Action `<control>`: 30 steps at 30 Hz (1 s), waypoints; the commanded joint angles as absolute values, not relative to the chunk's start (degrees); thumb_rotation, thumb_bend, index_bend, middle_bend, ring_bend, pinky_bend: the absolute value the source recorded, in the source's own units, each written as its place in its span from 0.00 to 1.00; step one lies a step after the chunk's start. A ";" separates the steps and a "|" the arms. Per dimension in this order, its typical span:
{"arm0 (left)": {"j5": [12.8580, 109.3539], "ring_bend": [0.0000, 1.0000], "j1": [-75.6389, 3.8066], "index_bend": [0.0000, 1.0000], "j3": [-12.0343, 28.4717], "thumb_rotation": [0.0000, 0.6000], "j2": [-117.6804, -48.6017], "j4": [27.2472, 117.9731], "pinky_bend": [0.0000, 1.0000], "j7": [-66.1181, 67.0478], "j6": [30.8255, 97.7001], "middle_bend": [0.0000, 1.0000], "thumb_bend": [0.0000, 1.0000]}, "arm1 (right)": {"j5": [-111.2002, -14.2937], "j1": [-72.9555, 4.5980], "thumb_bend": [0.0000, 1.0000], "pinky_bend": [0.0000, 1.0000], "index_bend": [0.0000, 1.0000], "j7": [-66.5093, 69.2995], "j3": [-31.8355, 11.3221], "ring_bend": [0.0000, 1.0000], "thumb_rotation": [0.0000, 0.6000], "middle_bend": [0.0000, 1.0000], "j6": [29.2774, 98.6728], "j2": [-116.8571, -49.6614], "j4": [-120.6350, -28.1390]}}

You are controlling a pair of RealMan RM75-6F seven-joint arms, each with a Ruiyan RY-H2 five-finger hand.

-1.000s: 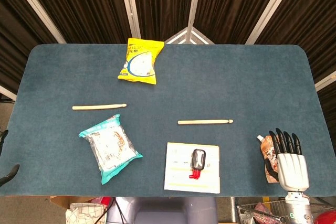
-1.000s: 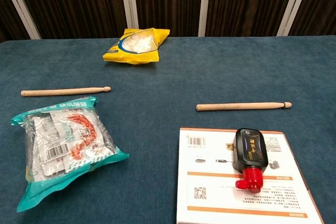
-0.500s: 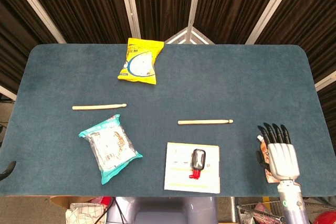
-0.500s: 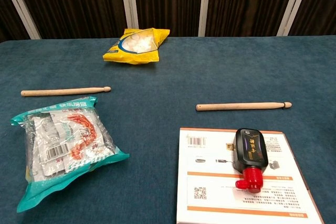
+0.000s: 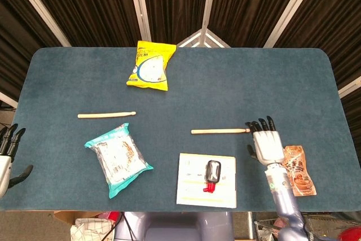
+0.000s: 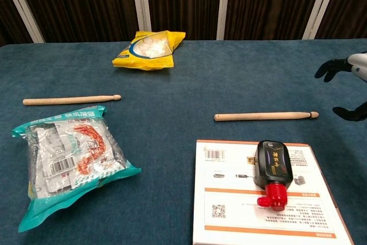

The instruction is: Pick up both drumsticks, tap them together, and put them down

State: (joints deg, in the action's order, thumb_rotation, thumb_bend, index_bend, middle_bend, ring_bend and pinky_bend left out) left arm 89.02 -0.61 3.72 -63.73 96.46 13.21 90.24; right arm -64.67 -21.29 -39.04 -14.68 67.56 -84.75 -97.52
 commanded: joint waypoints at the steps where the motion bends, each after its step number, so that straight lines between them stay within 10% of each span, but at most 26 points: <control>1: 88.59 0.00 -0.86 0.05 3.81 1.00 -63.88 96.42 0.00 13.18 89.86 0.00 0.32 | -59.43 -25.63 0.40 0.00 0.26 -44.03 -16.75 0.15 1.00 0.28 65.73 -89.17 -94.96; 30: 85.53 0.00 -1.77 0.05 4.03 1.00 -64.48 96.34 0.00 14.59 88.72 0.00 0.32 | -46.32 -37.66 0.40 0.00 0.44 -50.96 -15.64 0.21 1.00 0.42 63.67 -100.15 -79.17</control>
